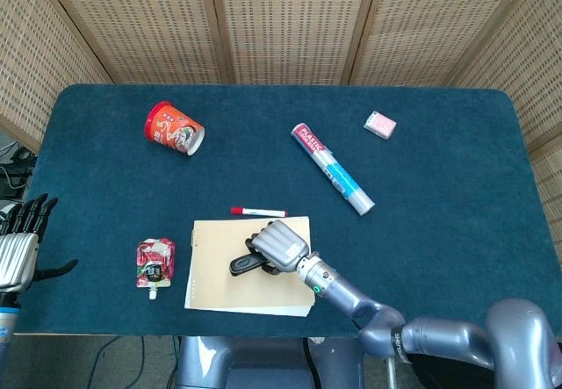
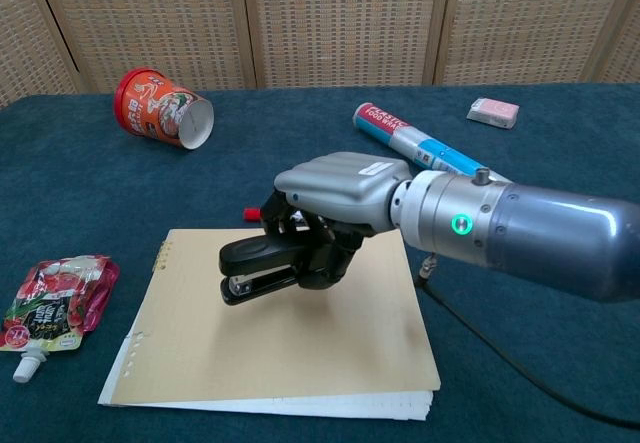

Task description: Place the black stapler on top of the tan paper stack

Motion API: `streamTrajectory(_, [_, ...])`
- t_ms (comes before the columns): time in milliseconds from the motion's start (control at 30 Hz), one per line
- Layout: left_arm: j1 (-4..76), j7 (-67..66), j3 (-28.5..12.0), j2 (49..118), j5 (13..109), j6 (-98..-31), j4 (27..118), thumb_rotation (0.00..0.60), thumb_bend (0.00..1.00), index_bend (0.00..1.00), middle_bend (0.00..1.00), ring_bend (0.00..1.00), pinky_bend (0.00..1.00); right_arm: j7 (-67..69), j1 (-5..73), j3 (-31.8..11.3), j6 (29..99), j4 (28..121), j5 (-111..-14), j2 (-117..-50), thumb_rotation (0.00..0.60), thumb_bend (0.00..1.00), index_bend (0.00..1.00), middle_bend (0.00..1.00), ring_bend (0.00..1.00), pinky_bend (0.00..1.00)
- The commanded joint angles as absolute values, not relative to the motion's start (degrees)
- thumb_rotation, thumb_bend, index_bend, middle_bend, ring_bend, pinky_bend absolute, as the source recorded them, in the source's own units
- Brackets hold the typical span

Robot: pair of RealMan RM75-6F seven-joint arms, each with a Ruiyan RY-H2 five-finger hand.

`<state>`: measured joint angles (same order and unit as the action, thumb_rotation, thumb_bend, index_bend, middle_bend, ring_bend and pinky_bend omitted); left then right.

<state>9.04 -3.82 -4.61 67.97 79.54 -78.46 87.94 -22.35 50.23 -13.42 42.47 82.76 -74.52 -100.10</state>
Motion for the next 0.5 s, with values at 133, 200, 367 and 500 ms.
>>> streamTrajectory(133, [9.2,-3.0,-4.8,67.7,79.2,-78.1,87.7,0.600,0.00,0.00,0.00,0.00,0.00,-20.8,52.1,-11.8,42.0,77.4,-75.1,-104.7,0.600,0.48,0.61,0.65,0.61,0.56])
streamTrajectory(200, [9.3,-2.9,-4.8,67.7,79.1,-77.9,87.7,0.600,0.00,0.00,0.00,0.00,0.00,-20.6,52.3,-11.3,42.1,76.3,-75.6,-105.4,0.600,0.21,0.39,0.50,0.49,0.50])
streamTrajectory(367, [9.4,-3.0,-4.7,67.7,79.0,-77.7,87.6,0.600,0.00,0.00,0.00,0.00,0.00,-20.2,53.1,-9.7,41.7,74.7,-77.8,-104.9,0.600,0.00,0.05,0.11,0.10,0.17])
streamTrajectory(500, [9.5,-3.5,-4.6,68.0,79.1,-77.8,87.6,0.600,0.00,0.00,0.00,0.00,0.00,-19.9,52.9,-9.9,43.8,76.8,-79.4,-102.1,0.600,0.00,0.04,0.09,0.08,0.13])
